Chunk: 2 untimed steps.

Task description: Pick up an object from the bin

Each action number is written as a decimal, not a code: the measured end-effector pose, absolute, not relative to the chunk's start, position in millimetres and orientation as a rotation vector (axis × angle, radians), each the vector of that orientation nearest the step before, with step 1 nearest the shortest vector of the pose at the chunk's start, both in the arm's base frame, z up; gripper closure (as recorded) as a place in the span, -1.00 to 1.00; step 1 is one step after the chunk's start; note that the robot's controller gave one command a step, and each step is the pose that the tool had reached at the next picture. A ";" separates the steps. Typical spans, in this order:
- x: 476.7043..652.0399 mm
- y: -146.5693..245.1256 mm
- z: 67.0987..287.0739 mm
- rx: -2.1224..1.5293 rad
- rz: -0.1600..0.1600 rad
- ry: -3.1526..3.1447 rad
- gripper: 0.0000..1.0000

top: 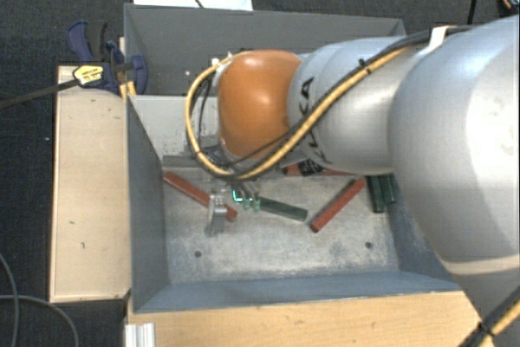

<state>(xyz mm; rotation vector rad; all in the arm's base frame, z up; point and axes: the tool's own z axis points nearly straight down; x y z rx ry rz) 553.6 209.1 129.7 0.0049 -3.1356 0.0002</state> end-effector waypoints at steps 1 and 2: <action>591.8 199.4 66.7 0.058 0.000 -3.142 -1.00; 576.8 164.8 70.4 0.345 0.001 -3.123 -1.00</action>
Offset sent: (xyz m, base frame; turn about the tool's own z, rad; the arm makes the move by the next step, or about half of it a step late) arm 0.0378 -0.0083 -0.0597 -0.0357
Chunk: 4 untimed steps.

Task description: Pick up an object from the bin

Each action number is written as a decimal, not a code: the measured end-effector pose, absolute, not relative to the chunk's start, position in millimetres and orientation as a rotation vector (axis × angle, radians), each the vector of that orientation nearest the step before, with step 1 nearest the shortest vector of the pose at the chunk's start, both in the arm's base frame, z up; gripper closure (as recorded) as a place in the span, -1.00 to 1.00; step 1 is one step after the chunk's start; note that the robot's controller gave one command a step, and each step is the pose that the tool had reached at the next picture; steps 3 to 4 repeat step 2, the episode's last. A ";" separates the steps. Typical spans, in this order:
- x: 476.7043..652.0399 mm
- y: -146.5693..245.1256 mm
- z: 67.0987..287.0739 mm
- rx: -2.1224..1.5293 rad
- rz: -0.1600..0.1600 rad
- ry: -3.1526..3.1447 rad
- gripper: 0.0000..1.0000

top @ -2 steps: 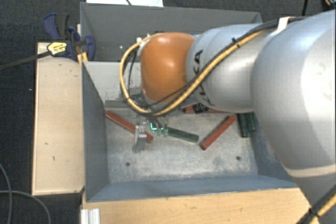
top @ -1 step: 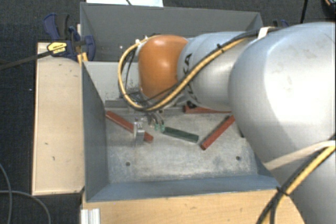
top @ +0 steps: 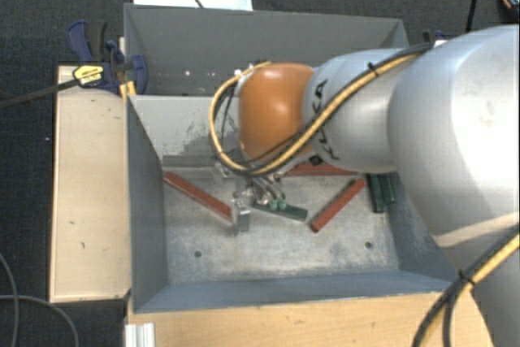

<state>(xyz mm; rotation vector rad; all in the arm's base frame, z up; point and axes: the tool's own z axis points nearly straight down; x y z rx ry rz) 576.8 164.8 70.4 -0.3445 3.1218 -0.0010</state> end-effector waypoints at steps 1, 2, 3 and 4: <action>577.9 164.2 71.2 -0.334 -0.002 3.121 1.00; 553.9 153.2 202.4 -0.303 0.003 3.116 1.00; 553.9 153.2 202.4 -0.303 0.003 3.116 1.00; 553.9 153.2 202.4 -0.303 0.003 3.116 1.00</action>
Offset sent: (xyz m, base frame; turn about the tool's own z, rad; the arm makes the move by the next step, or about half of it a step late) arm 0.0000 0.0000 0.0000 0.0000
